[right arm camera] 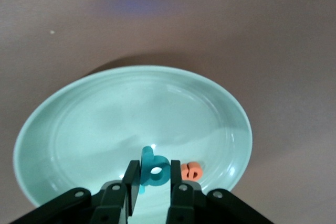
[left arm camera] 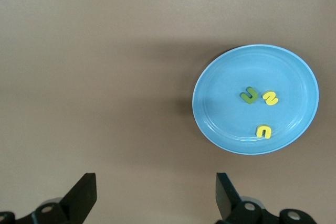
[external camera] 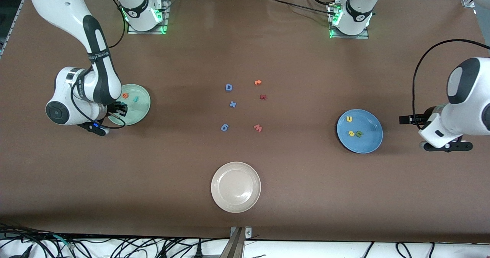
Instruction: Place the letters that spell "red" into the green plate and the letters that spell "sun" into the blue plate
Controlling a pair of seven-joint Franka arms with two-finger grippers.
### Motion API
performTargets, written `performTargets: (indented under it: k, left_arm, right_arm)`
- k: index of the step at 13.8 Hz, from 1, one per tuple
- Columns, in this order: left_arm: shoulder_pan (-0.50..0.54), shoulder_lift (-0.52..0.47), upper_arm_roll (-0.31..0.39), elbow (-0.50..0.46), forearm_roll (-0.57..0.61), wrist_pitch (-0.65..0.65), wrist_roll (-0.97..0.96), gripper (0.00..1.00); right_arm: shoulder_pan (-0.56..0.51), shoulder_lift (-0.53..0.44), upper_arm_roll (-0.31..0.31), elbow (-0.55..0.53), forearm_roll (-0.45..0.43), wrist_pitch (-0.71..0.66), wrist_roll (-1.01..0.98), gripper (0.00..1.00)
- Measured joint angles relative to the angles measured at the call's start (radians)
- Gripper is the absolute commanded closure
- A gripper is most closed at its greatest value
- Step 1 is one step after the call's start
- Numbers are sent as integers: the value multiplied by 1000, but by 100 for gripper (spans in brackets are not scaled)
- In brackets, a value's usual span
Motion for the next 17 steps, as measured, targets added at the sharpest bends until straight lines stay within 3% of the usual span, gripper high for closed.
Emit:
performTargets:
  k: [3,4,6,7,8,9,13,17]
  left_arm:
    - [18,-30,22,10,-85,-1,43,0]
    - [-14,-59,67,10,-138,-1,60,0]
    - [-140,-143,235,7,-272,-13,114,0]
    - [-199,-191,313,0,-317,-21,139,0]
    - [-246,-237,375,-14,-342,-26,151,0]
    - [-298,-285,433,-30,-361,-28,159,0]
    - [-457,-418,555,-71,-378,-49,160,0]
    - [-500,-437,590,-74,-401,-59,160,0]
  right_arm:
    - [3,22,6,-1,0,26,-1,76]
    - [4,27,9,-1,0,29,-1,76]
    - [6,35,11,-1,0,40,-1,70]
    - [7,38,11,-1,0,43,-1,49]
    - [8,39,12,-1,0,44,-1,16]
    - [9,39,12,-1,0,44,-1,2]
    - [10,22,9,21,1,19,-1,1]
    - [10,-76,-7,157,1,-227,0,1]
